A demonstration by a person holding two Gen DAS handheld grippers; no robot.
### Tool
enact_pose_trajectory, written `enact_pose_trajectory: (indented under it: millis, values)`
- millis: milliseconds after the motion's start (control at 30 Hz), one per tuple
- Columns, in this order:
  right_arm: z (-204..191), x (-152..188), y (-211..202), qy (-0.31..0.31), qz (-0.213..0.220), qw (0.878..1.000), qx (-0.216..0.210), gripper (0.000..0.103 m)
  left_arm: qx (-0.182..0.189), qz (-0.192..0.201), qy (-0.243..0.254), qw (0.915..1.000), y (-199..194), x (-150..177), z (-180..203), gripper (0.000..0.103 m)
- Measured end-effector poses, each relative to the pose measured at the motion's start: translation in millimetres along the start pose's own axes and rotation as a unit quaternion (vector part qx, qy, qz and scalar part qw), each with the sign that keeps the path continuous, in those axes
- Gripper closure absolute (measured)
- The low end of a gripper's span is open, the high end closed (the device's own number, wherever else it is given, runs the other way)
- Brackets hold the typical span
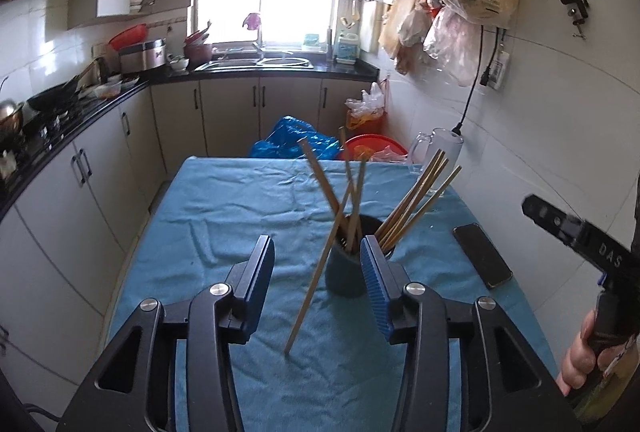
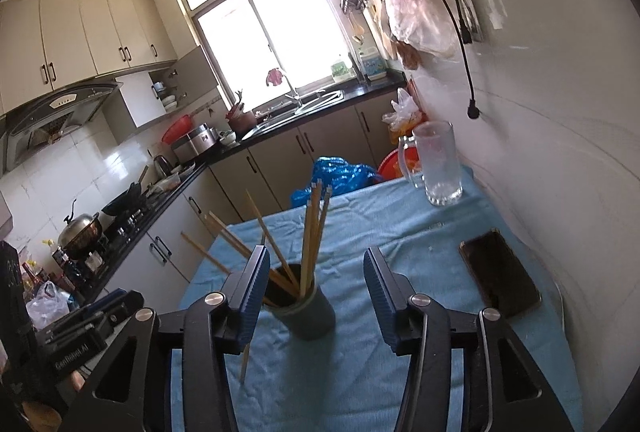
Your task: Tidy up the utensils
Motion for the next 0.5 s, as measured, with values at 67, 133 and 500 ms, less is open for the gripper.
enact_pose_trajectory:
  millis: [67, 133, 500]
  values:
    - [1.7, 10.4, -4.3, 0.003, -0.007, 1.0, -0.001, 0.049, -0.003, 0.0, -0.01, 0.9999, -4.4, 5.9, -3.4, 0.056]
    - [3.3, 21.5, -7.2, 0.007, -0.014, 1.0, 0.0, 0.047, -0.008, -0.001, -0.017, 0.9998, -6.8, 12.8, -6.8, 0.051]
    - [17.9, 79.3, 1.7, 0.026, -0.074, 0.997, 0.012, 0.045, -0.038, -0.067, 0.03, 0.9966, 51.0, 64.1, -21.3, 0.048]
Point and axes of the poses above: each gripper's, at about its wrist camera, not at the fingertips, and y roughly the way its jaws point, z to its right, x to its underside, the point moved 4 cm from there along y, roughly the way its jaws point, and after that the axes turned 6 degrees about x, right-handed, at the moved point
